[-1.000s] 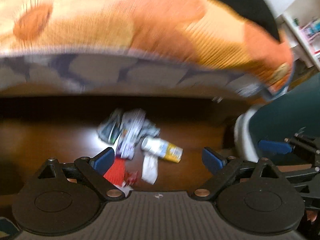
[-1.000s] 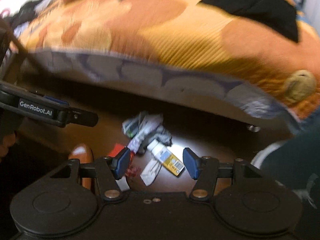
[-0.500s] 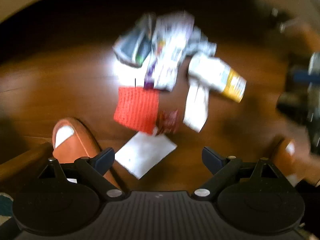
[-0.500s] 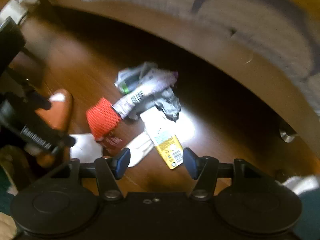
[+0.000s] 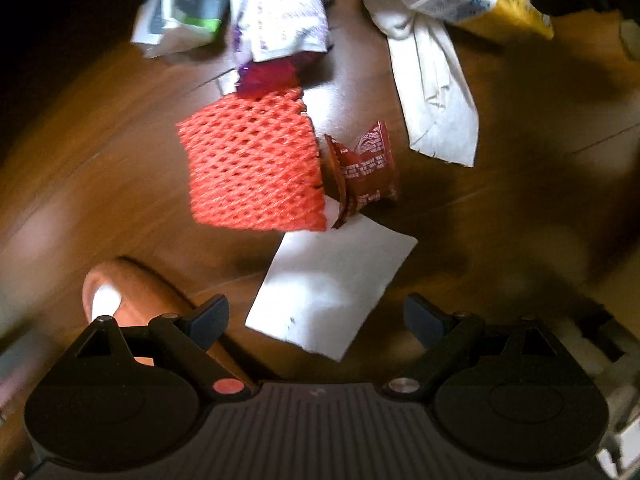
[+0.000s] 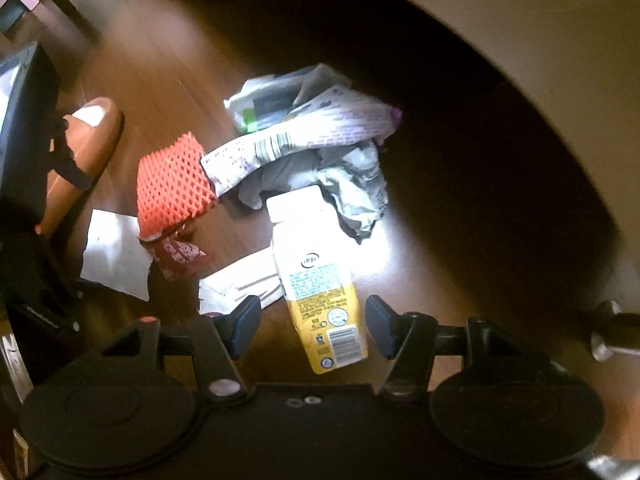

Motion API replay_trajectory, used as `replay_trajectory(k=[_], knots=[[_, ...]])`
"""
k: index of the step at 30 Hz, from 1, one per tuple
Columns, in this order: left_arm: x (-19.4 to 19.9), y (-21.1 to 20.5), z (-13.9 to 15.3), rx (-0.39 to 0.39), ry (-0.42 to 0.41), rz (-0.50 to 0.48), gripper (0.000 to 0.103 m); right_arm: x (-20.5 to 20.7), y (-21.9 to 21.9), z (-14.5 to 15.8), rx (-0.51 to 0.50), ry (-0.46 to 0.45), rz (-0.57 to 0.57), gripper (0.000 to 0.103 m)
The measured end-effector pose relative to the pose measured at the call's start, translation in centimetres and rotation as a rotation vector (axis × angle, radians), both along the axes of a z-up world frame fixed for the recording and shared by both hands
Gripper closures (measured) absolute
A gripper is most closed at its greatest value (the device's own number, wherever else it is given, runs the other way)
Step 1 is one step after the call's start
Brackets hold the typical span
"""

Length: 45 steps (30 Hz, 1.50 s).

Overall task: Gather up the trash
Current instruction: 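Grasp the white tissue with the left tool while the right tool grasps the drink carton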

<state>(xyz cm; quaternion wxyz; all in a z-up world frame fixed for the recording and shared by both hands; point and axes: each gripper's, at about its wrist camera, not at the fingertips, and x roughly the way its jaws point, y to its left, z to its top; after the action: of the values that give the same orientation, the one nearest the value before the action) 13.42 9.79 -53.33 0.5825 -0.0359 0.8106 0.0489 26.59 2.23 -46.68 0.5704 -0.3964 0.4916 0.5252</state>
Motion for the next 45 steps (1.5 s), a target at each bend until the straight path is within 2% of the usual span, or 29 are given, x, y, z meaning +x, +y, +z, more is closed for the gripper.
replay_trajectory(k=[3,4,7,10,13,14,15,16,19,21,27,31,35,41,45], knots=[[-0.1,0.1,-1.2,-0.003,-0.005,0.005,0.01,0.3,0.2,-1.0,0.009,0.019,0.004,0.045],[-0.2,0.0,-1.5,-0.006,-0.009,0.0,0.013,0.3,0.3,-1.3,0.011,0.023,0.009,0.045],[-0.3,-0.5,-2.2,0.009,-0.022,-0.044,0.014,0.2,0.8,-2.3,0.009,0.005,0.042,0.045],[-0.6,-0.9,-2.8,0.012,-0.023,-0.072,0.025,0.2,1.3,-3.0,0.01,-0.008,0.067,0.045],[-0.9,-1.1,-3.4,0.015,-0.015,-0.086,0.03,0.2,1.9,-3.6,0.01,-0.003,0.065,0.045],[-1.0,-1.2,-3.6,0.014,-0.015,-0.084,0.037,0.1,2.0,-3.8,0.011,-0.003,0.067,0.045],[-1.1,-1.2,-3.7,0.006,-0.013,-0.082,0.052,0.0,2.2,-3.9,0.012,-0.005,0.068,0.045],[-1.2,-1.2,-3.8,-0.001,-0.008,-0.084,0.059,-0.1,2.3,-4.0,0.014,-0.006,0.068,0.045],[-1.3,-1.5,-4.0,0.002,-0.013,-0.097,0.07,-0.3,2.7,-4.4,0.013,-0.006,0.062,0.045],[-1.3,-1.3,-4.3,0.0,0.0,-0.081,0.072,-0.3,2.7,-4.5,0.013,-0.011,0.057,0.045],[-1.1,-0.5,-4.5,-0.043,0.013,-0.042,0.093,-0.5,2.6,-4.6,0.013,-0.022,0.025,0.047],[-0.7,0.3,-4.7,-0.063,0.029,-0.002,0.097,-0.5,2.5,-4.5,0.001,-0.043,-0.027,0.048],[-0.4,1.4,-3.5,-0.086,0.028,0.033,0.098,0.1,1.4,-3.6,-0.008,-0.036,-0.126,0.049],[1.1,1.8,0.1,-0.122,-0.009,0.107,0.099,0.4,-0.7,-1.0,-0.015,-0.011,-0.235,0.053],[1.9,2.3,3.6,-0.12,-0.047,0.132,0.099,0.6,-1.6,2.0,0.017,-0.004,-0.326,0.053]])
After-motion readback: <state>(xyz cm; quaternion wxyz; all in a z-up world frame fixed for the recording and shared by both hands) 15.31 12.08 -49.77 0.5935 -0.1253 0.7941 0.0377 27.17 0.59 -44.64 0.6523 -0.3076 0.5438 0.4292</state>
